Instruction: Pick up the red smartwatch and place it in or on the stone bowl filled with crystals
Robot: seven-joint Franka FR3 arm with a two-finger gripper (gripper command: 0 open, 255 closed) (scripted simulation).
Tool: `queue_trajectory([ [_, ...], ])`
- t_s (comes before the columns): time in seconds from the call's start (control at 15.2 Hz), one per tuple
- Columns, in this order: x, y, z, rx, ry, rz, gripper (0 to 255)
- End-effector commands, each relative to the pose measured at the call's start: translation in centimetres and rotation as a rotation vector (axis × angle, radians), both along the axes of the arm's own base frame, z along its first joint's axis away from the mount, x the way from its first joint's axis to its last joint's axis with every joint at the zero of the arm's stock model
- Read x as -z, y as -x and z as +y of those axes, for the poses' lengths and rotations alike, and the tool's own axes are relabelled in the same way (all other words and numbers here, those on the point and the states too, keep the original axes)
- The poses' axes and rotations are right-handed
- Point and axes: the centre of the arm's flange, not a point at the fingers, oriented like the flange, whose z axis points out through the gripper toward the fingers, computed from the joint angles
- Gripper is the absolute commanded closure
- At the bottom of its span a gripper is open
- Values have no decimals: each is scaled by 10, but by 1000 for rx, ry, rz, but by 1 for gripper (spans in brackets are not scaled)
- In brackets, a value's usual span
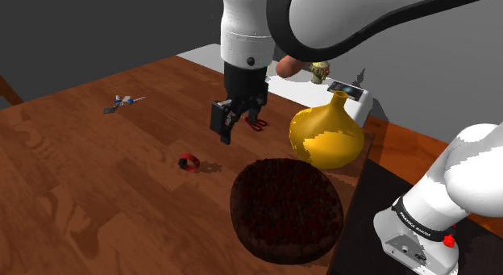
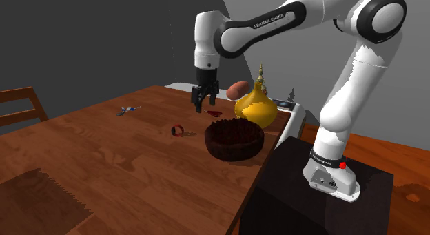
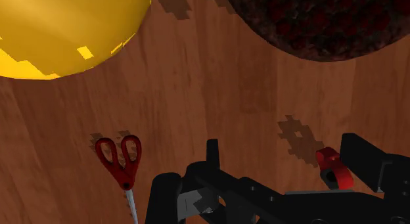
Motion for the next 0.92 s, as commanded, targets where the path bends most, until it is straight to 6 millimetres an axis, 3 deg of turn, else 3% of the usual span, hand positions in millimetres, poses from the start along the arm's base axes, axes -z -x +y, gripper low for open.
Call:
queue_trajectory([
  [0.0, 11, -8, 22, 4, -1, 0, 0],
  [0.4, 38, -29, 87, 10, 3, 1, 0],
  [0.86, 75, -30, 88, 10, 3, 1, 0],
])
